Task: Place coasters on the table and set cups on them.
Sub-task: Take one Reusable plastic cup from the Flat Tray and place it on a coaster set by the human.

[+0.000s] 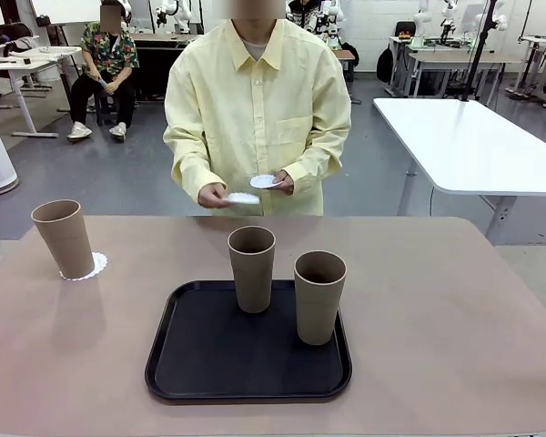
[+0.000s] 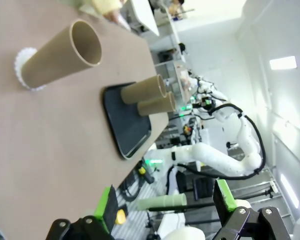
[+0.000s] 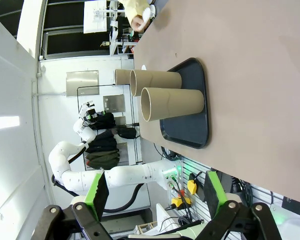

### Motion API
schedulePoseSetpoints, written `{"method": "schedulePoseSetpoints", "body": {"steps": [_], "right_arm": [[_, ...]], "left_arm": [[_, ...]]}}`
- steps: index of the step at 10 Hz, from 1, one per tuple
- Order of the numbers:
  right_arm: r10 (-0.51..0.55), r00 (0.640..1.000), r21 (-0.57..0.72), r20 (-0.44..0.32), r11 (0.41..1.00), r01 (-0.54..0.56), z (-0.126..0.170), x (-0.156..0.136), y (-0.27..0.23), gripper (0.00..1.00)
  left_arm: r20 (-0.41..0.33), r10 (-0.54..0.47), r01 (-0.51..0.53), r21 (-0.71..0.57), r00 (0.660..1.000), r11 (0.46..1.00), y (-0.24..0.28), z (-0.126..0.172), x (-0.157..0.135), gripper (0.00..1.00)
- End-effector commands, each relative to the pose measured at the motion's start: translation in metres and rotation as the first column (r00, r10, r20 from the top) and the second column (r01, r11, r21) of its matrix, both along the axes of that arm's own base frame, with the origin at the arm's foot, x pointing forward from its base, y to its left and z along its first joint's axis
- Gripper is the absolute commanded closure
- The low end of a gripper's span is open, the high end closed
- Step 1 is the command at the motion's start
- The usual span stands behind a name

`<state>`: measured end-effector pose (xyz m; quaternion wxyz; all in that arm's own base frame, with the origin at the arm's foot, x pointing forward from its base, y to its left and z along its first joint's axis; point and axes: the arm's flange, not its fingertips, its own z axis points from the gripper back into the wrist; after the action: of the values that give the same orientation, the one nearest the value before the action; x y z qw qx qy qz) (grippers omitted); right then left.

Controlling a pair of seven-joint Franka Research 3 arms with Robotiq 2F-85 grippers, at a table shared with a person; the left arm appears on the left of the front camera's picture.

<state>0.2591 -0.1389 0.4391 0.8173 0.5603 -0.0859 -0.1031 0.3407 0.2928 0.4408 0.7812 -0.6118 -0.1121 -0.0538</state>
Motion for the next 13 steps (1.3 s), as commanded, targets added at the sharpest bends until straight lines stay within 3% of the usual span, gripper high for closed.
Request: {"method": "schedulePoseSetpoints", "body": {"steps": [1,13], "right_arm": [[0.000,1.000,0.011,0.001,1.000,0.000,0.0001,0.0001,-0.0009,0.00],[0.000,1.000,0.011,0.001,1.000,0.000,0.0001,0.0001,-0.0009,0.00]], "left_arm": [[0.000,0.012,-0.012,0.007,1.000,1.000,-0.0012,0.0009,-0.0022,0.00],[0.000,0.012,-0.012,0.007,1.000,1.000,-0.0012,0.0009,-0.0022,0.00]]}}
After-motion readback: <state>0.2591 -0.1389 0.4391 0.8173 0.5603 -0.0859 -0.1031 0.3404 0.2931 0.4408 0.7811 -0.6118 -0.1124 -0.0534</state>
